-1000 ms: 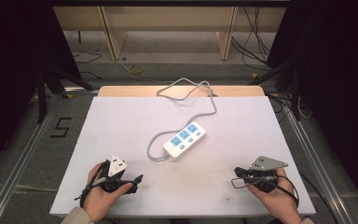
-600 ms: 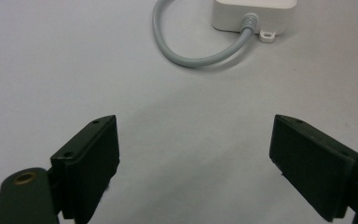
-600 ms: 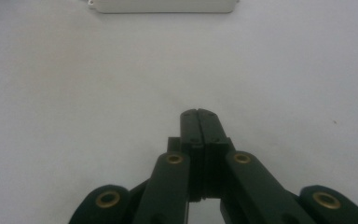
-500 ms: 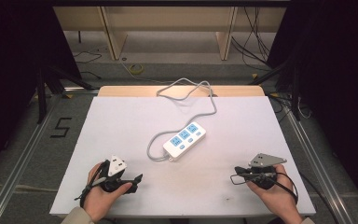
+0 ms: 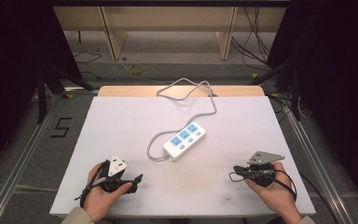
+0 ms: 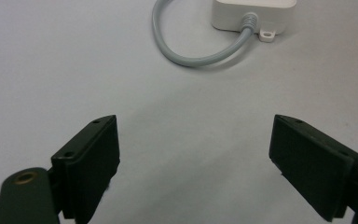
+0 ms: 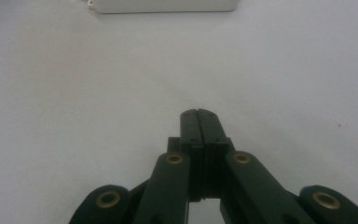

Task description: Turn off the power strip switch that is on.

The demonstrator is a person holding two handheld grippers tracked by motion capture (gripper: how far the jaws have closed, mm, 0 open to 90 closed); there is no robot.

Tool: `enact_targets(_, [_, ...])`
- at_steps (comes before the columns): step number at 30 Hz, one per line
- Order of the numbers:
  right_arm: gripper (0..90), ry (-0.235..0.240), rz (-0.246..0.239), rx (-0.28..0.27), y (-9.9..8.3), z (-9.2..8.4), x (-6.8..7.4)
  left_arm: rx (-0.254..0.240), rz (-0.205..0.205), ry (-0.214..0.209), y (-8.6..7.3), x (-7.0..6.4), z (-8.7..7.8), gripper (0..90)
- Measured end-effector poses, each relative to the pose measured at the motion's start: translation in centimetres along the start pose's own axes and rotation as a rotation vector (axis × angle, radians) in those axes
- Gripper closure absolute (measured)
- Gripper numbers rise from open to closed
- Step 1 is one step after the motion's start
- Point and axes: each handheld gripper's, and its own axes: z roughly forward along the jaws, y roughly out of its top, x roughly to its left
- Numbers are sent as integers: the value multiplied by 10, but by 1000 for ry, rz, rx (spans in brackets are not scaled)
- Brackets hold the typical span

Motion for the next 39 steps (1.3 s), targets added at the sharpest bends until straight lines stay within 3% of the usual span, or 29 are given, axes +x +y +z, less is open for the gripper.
enact_targets(39, [900,-13,-30,22,30,12,-1,0,1,2,0,0,0,157])
